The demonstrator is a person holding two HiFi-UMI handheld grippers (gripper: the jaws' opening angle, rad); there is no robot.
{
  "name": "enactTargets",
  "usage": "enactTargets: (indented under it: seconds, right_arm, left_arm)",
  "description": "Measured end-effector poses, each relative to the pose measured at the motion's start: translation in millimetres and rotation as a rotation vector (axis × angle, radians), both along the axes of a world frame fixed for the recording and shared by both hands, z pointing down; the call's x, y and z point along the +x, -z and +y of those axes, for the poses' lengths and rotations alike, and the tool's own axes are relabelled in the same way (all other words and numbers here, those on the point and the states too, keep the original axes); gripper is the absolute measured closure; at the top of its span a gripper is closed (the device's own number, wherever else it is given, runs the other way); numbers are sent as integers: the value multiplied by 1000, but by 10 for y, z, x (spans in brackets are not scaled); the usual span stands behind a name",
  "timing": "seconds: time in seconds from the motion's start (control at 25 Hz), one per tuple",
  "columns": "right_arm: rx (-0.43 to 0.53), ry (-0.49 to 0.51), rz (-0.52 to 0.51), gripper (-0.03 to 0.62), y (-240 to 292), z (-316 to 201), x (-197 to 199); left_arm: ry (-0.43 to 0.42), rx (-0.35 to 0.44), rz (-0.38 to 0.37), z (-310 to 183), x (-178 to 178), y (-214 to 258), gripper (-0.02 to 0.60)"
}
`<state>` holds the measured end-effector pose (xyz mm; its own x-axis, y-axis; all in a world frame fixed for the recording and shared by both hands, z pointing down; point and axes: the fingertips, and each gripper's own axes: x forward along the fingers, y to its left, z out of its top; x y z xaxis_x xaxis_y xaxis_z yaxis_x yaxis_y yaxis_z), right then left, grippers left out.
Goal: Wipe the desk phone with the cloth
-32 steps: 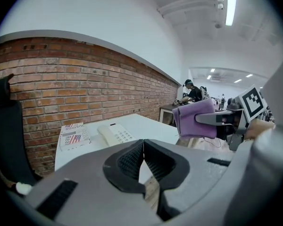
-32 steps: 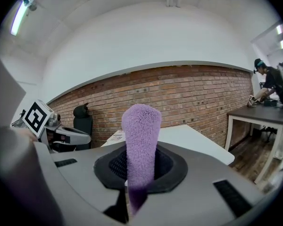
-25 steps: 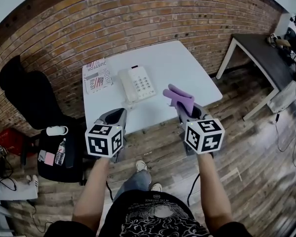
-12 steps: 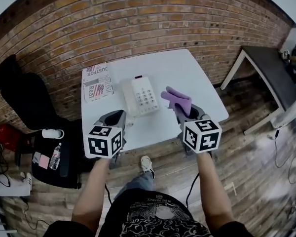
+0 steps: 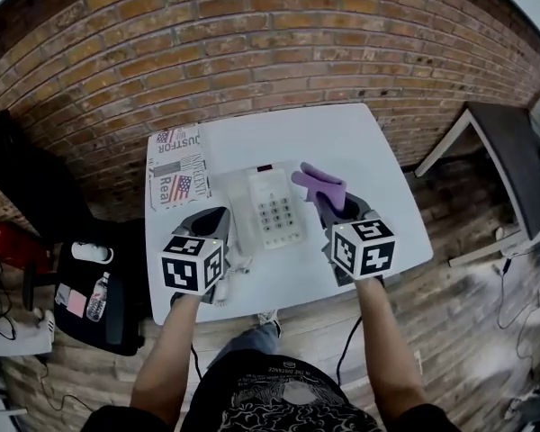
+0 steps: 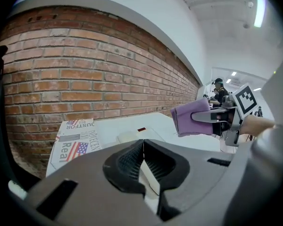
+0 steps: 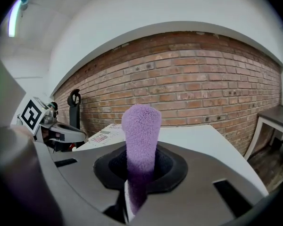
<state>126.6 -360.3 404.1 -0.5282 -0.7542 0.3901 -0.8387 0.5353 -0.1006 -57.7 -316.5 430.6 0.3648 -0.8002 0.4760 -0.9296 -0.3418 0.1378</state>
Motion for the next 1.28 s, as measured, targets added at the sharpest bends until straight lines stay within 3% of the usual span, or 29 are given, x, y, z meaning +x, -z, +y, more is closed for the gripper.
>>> enactTargets:
  seconds: [0.52, 0.96, 1.28]
  right_arm:
    - [-129, 31, 84, 549, -604, -1137, -331]
    - [-226, 106, 38, 549, -956, -1271, -647]
    - [-237, 114, 7, 549, -981, -1181, -579]
  left_arm:
    - [10, -78, 22, -805, -177, -351, 574]
    - [39, -111, 43, -925, -253, -499, 573]
    - [62, -113, 36, -734, -185, -499, 574]
